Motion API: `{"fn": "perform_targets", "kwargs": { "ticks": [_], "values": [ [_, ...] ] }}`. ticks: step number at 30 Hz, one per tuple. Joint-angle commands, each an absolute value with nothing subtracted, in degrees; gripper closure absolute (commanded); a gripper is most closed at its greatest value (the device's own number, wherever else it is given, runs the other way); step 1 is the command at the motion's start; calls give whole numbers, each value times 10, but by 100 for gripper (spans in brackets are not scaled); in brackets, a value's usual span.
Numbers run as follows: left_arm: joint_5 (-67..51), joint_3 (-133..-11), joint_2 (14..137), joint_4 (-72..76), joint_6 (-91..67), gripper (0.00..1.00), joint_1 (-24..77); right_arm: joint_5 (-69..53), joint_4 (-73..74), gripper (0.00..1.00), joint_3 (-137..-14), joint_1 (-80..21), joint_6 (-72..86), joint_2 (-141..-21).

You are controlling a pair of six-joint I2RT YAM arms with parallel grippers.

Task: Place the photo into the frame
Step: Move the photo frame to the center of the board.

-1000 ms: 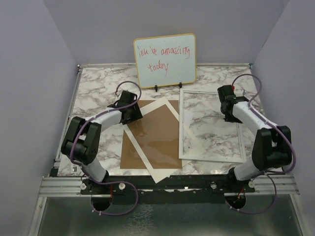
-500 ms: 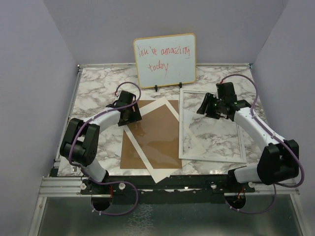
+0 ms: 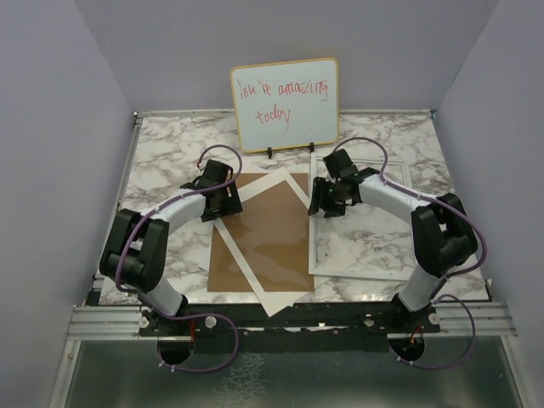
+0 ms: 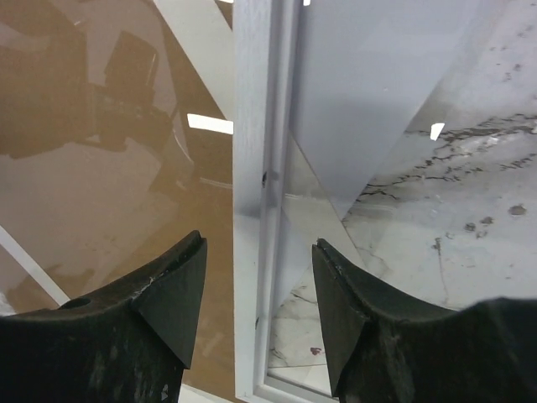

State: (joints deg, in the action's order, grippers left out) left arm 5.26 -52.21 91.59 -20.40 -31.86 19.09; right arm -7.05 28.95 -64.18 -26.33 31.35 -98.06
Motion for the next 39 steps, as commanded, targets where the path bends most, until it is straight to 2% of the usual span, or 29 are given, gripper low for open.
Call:
{"fn": "perform_targets", "kwargs": {
  "ticks": [1,6,10,17,23,26,30,35,39],
  "values": [
    [63,-515,894,-223,-315,22,187,-38,302,42,-665,-284,312,-1007],
    [70,-513,886,-228,-322,22,187,16,333,45,-668,-299,311,-1032],
    [72,-505,889,-229,-330,22,187,51,341,51,-660,-300,299,-1037],
    [75,-496,891,-229,-333,23,187,122,372,71,-659,-300,295,-1027],
    [82,-502,875,-241,-340,23,185,182,405,80,-647,-300,305,-1008],
    [94,-499,864,-255,-351,22,185,141,382,76,-636,-300,285,-984],
    [60,-483,843,-258,-357,22,185,63,360,61,-639,-300,275,-927],
    [-38,-443,804,-248,-341,23,185,-92,306,52,-642,-300,286,-894],
    [-74,-451,817,-219,-296,22,185,-195,254,49,-630,-302,317,-925]
  ]
}}
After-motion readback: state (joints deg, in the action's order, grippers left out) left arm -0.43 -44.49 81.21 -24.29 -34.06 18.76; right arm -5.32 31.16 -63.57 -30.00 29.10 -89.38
